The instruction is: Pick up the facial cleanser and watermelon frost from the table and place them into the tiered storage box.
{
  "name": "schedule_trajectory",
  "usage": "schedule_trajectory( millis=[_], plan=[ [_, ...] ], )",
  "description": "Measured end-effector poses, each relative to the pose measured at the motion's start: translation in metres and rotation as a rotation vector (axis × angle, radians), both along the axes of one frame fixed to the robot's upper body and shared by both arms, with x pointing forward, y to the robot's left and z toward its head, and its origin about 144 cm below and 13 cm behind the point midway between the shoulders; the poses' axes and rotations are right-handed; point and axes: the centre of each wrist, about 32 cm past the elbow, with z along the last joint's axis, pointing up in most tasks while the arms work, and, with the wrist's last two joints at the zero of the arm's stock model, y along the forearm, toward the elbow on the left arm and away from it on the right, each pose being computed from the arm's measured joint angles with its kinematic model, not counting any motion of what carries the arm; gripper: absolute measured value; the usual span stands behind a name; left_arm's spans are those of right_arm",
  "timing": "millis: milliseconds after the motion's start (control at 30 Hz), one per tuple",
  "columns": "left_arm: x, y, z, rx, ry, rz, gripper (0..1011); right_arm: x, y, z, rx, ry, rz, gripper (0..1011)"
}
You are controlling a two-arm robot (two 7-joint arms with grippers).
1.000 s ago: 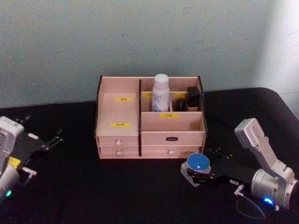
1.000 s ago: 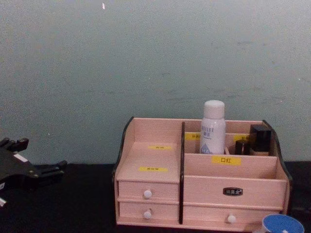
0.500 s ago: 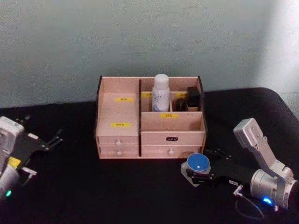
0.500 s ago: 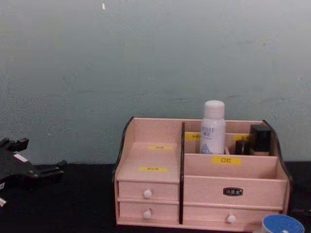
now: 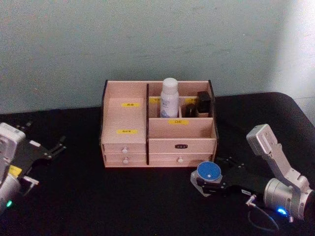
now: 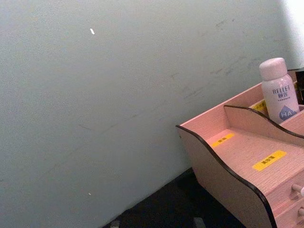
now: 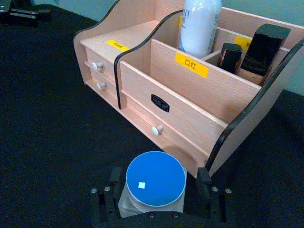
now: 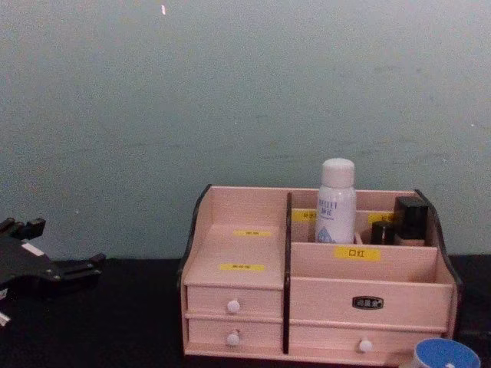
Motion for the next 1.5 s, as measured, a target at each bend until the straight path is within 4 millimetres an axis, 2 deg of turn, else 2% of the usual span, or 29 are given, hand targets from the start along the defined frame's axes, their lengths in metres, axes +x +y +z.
schedule_trajectory(
  millis=[333,567,600,700,1500],
  plan=[
    [0.0,0.0,0.0,0.0,0.0,0.0,1001,-0.0002,-0.0001,0.0001,-0.001,-0.002,0.001,982],
    [0.0,0.0,0.0,0.0,0.0,0.0,1001,-0.0003,0.0,0.0001,-0.001,-0.003,0.002,836],
    [0.0,0.0,0.0,0.0,0.0,0.0,1001,-0.0003,0.0,0.0001,-0.001,-0.004,0.002,776],
    [0.0,0.0,0.0,0.0,0.0,0.0,1001,-0.0003,-0.0001,0.0001,-0.001,-0.004,0.002,713],
    [0.0,0.0,0.0,0.0,0.0,0.0,1001,-0.0003,0.0,0.0001,-0.002,-0.004,0.002,708]
  ],
)
